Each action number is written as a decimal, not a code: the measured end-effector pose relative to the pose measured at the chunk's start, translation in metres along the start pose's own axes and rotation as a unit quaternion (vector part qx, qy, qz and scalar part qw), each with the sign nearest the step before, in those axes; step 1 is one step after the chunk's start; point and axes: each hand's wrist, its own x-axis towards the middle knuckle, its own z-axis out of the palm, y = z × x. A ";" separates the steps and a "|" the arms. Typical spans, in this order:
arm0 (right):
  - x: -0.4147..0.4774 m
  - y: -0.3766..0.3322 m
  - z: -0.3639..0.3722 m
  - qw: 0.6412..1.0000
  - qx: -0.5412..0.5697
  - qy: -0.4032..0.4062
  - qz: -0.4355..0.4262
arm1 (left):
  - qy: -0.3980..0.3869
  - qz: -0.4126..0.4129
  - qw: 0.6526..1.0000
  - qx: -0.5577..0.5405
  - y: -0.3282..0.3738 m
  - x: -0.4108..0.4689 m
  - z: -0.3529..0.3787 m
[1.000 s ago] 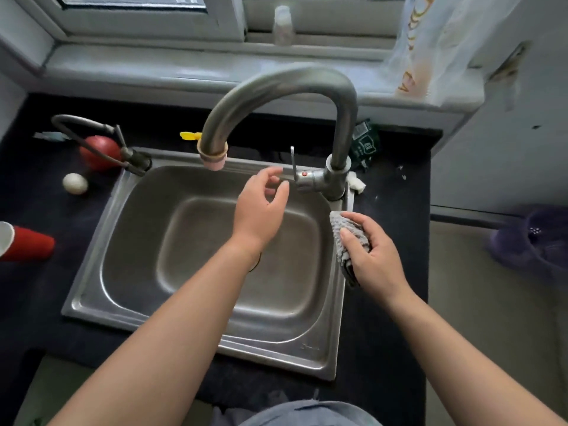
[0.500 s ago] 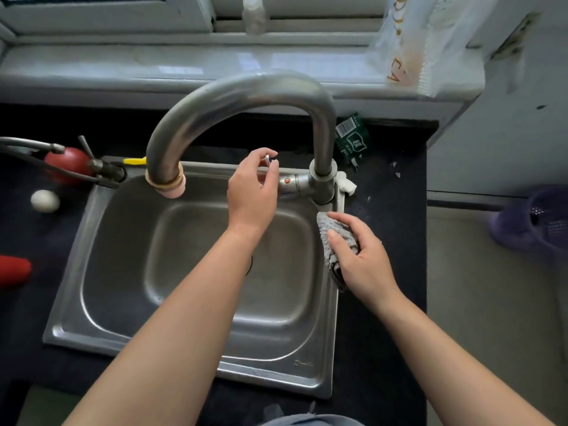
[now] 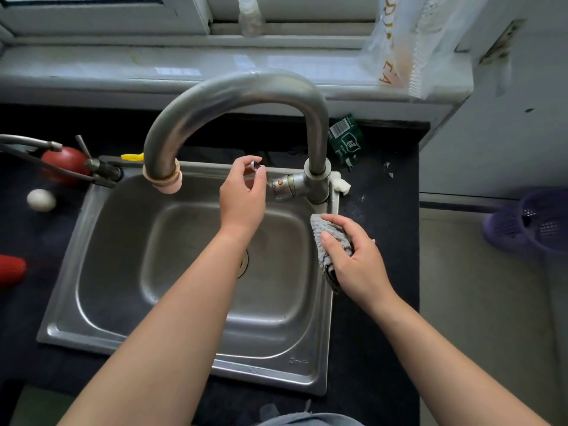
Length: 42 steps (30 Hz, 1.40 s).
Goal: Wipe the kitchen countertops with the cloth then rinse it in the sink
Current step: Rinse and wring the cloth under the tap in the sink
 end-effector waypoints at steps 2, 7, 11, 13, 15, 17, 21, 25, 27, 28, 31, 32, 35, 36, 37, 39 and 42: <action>0.001 -0.001 0.002 1.000 0.004 -0.002 -0.004 | -0.020 -0.006 1.000 -0.006 -0.006 -0.007 -0.006; 0.005 -0.006 0.017 0.999 -0.010 -0.021 -0.029 | -0.036 -0.028 0.998 0.052 -0.038 -0.039 -0.046; 0.005 -0.015 0.040 0.997 -0.028 -0.041 -0.061 | -0.028 -0.046 0.996 0.066 -0.056 -0.048 -0.085; 0.005 -0.021 0.054 0.996 -0.031 -0.052 -0.069 | -0.041 -0.036 0.996 0.063 -0.059 -0.047 -0.099; 0.008 -0.029 0.071 0.996 -0.026 -0.062 -0.061 | -0.058 -0.018 0.997 0.055 -0.058 -0.044 -0.109; 0.013 -0.037 0.088 0.996 -0.019 -0.063 -0.054 | -0.088 0.011 0.994 0.056 -0.057 -0.039 -0.117; 0.027 -0.050 0.125 0.998 -0.024 -0.030 -0.040 | -0.186 0.091 0.976 0.072 -0.058 -0.020 -0.132; 0.025 -0.060 0.153 0.999 0.003 0.026 -0.030 | -0.269 0.170 0.947 0.046 -0.059 0.005 -0.148; 0.021 -0.061 0.163 0.997 0.029 0.061 -0.028 | -0.293 0.193 0.936 0.040 -0.059 0.016 -0.154; 0.019 -0.060 0.167 0.996 0.042 0.078 -0.028 | -0.301 0.199 0.932 0.039 -0.059 0.022 -0.155; 0.016 -0.053 0.176 0.990 0.066 0.124 -0.015 | -0.322 0.202 0.923 0.061 -0.062 0.034 -0.152; 0.015 -0.050 0.177 0.987 0.075 0.142 -0.007 | -0.331 0.201 0.920 0.065 -0.063 0.035 -0.149; 0.015 -0.039 0.175 0.984 0.077 0.159 0.020 | -0.330 0.192 0.920 0.088 -0.067 0.034 -0.141; 0.014 -0.035 0.173 0.985 0.072 0.155 0.031 | -0.325 0.185 0.923 0.096 -0.069 0.033 -0.138; 0.012 -0.031 0.171 0.986 0.074 0.143 0.045 | -0.319 0.172 0.927 0.100 -0.070 0.033 -0.135; 0.010 -0.023 0.169 0.990 0.041 0.118 0.061 | -0.307 0.142 0.937 0.090 -0.074 0.033 -0.132; 0.011 -0.018 0.165 0.983 -0.020 0.168 0.073 | -0.293 0.109 0.946 0.084 -0.073 0.034 -0.130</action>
